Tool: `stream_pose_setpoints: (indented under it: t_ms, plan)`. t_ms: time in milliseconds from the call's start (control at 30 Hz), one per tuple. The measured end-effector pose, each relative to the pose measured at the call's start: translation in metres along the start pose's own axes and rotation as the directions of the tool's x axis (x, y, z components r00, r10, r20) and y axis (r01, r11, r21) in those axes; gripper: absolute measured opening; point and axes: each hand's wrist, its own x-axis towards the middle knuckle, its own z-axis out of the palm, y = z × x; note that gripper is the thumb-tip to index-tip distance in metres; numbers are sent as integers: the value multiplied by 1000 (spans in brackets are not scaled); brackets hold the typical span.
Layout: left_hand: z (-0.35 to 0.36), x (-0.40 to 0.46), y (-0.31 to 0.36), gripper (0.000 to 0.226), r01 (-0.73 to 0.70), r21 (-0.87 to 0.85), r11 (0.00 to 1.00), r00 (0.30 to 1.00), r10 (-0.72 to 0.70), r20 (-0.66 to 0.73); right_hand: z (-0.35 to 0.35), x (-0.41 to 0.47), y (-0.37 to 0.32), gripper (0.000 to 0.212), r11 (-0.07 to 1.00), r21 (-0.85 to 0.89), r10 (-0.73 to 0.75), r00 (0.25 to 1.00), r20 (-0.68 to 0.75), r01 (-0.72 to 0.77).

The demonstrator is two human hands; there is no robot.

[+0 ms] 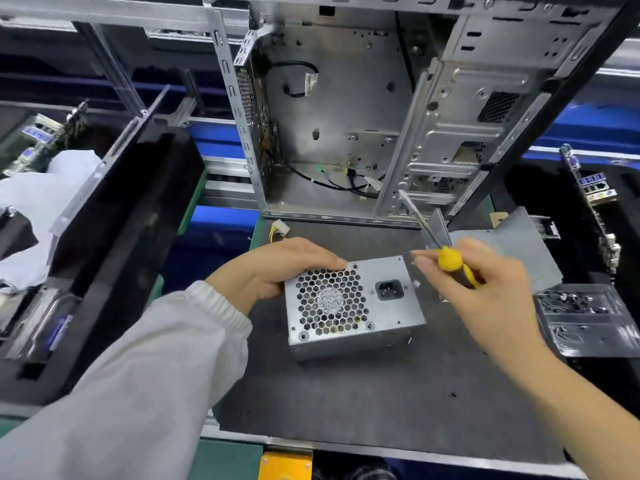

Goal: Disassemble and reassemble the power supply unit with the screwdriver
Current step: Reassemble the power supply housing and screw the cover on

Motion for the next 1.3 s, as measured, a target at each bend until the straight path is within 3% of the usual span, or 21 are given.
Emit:
stream_pose_setpoints:
  t_ms: [67,167,233,367,567,833,1000,1300]
  plan:
    - [0,1,-1,27,-7,-15,1000,1000,7,9,13,25,-16,9,990,-49,-127,980,154,136]
    - [0,0,-2,20,-35,-52,998,999,35,6,31,43,-15,2,967,-137,-158,929,334,214]
    - [1,0,-2,22,-63,-36,997,998,63,16,36,42,-8,11,936,-214,-181,905,385,278]
    - [2,0,-3,31,-67,-3,998,998,67,14,44,42,2,22,908,-211,-264,886,381,361]
    - [-1,-1,-1,33,-63,37,997,998,62,26,46,40,6,19,883,-163,-371,866,335,441]
    - [-2,1,2,30,-107,7,994,992,106,66,45,40,6,14,875,-192,-365,866,341,445]
    - [-3,-1,6,26,-154,163,975,988,146,57,41,38,8,20,843,-215,-391,835,386,494]
    - [0,0,12,25,-87,197,976,996,81,39,39,39,6,35,649,-355,-500,729,468,673]
